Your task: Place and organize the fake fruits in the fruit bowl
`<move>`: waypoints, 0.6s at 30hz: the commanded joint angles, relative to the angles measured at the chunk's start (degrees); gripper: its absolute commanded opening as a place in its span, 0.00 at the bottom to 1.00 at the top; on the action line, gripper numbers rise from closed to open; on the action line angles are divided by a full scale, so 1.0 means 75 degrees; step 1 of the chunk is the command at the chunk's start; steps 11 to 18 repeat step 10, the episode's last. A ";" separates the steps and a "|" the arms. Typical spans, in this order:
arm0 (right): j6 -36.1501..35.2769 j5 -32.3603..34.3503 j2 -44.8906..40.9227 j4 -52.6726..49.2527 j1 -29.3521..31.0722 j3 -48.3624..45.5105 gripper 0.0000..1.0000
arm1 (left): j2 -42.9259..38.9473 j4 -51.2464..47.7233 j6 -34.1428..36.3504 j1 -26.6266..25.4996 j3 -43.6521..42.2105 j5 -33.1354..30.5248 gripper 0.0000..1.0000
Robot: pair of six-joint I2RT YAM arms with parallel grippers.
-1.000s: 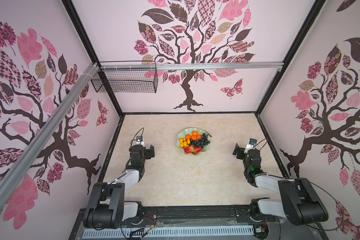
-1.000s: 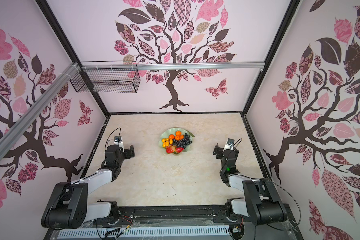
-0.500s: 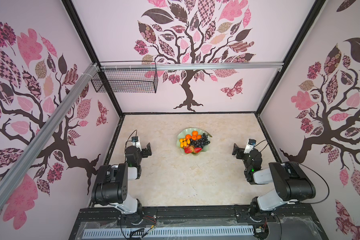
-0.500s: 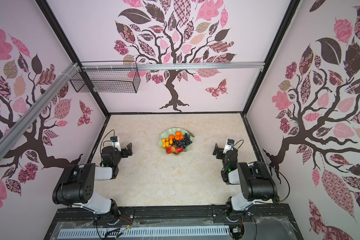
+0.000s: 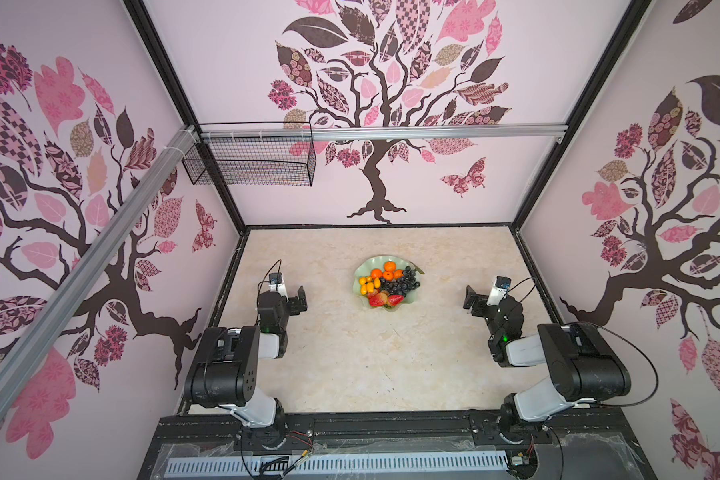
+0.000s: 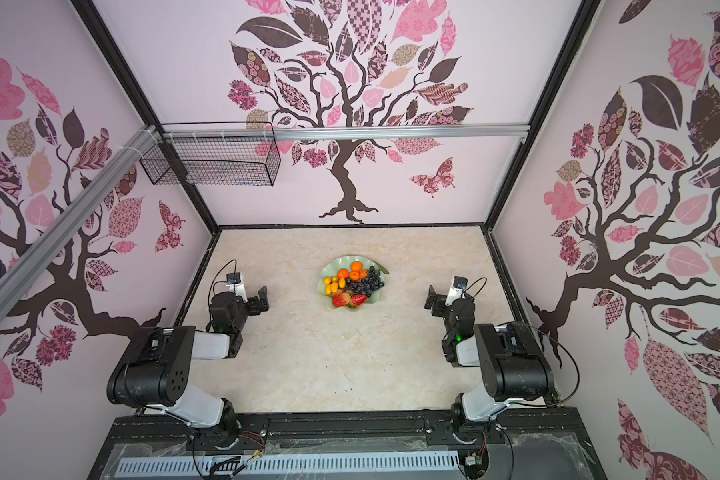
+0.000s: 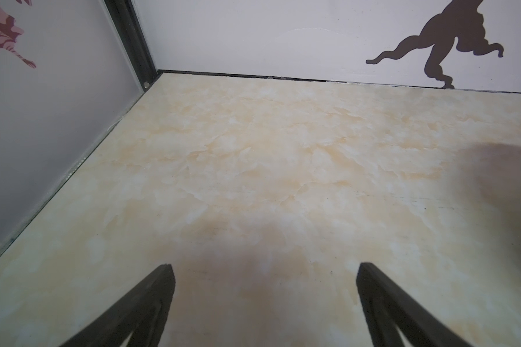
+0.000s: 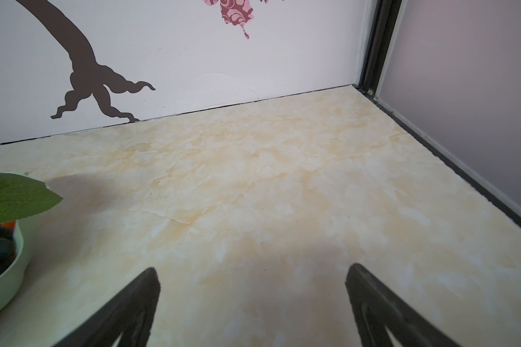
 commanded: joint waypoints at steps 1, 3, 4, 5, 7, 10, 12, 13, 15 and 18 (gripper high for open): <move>-0.0068 -0.0070 -0.0061 0.0043 -0.0027 0.0157 0.99 | -0.0108 0.0079 0.0044 -0.0009 0.0081 -0.0197 0.98; -0.0068 -0.0072 -0.0062 0.0046 -0.0032 0.0148 1.00 | -0.0107 0.0070 0.0042 -0.0015 0.0084 -0.0197 0.98; -0.0070 -0.0071 -0.0062 0.0053 -0.0024 0.0145 1.00 | -0.0080 0.0017 0.0021 0.0022 0.0118 -0.0117 0.98; -0.0068 -0.0071 -0.0055 0.0054 -0.0024 0.0157 1.00 | -0.0062 -0.0011 0.0031 0.0034 0.0154 -0.0094 0.98; -0.0068 -0.0081 -0.0061 0.0043 -0.0024 0.0156 0.99 | -0.0015 -0.0091 -0.0012 0.0067 0.0223 -0.0050 0.98; -0.0068 -0.0077 -0.0058 0.0049 -0.0027 0.0154 0.99 | -0.0106 0.0053 0.0045 0.0007 0.0093 -0.0149 0.98; -0.0068 -0.0077 -0.0058 0.0049 -0.0027 0.0154 0.99 | -0.0106 0.0053 0.0045 0.0007 0.0093 -0.0149 0.98; -0.0068 -0.0077 -0.0058 0.0049 -0.0027 0.0154 0.99 | -0.0106 0.0053 0.0045 0.0007 0.0093 -0.0149 0.98; -0.0068 -0.0077 -0.0058 0.0049 -0.0027 0.0154 0.99 | -0.0106 0.0053 0.0045 0.0007 0.0093 -0.0149 0.98; -0.0068 -0.0077 -0.0058 0.0049 -0.0027 0.0154 0.99 | -0.0106 0.0053 0.0045 0.0007 0.0093 -0.0149 0.98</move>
